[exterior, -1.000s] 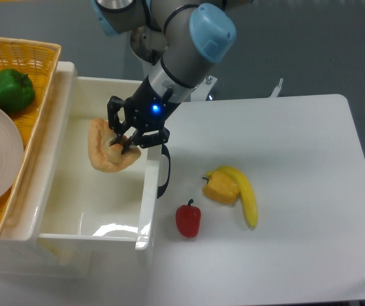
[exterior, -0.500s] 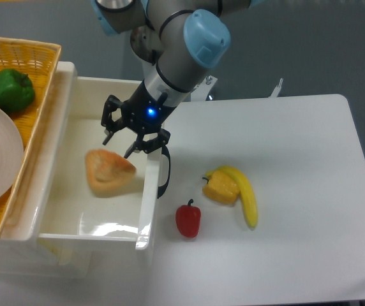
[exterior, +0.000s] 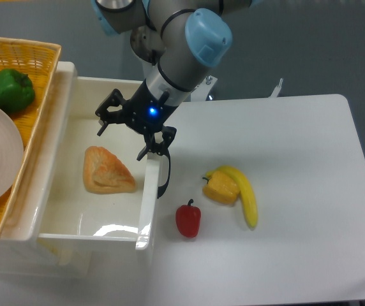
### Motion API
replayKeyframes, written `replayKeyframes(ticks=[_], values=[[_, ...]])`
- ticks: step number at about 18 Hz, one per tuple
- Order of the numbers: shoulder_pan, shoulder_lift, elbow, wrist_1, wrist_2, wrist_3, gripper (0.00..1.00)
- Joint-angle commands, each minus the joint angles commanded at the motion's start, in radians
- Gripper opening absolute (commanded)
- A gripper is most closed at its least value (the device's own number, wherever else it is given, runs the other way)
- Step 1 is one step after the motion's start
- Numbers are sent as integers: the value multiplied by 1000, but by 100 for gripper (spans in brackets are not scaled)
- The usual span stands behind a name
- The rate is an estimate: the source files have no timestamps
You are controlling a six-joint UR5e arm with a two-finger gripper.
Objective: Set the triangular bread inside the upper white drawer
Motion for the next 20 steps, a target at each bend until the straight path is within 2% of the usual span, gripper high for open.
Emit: replayKeyframes(ticks=[8,15,17,20], values=[[6,26,-3,-8,-17,-6,100],[123,45,12,17,-6,18,100],[130,43,12,37,35,60,100],[132,41,12,41,179,67,100]])
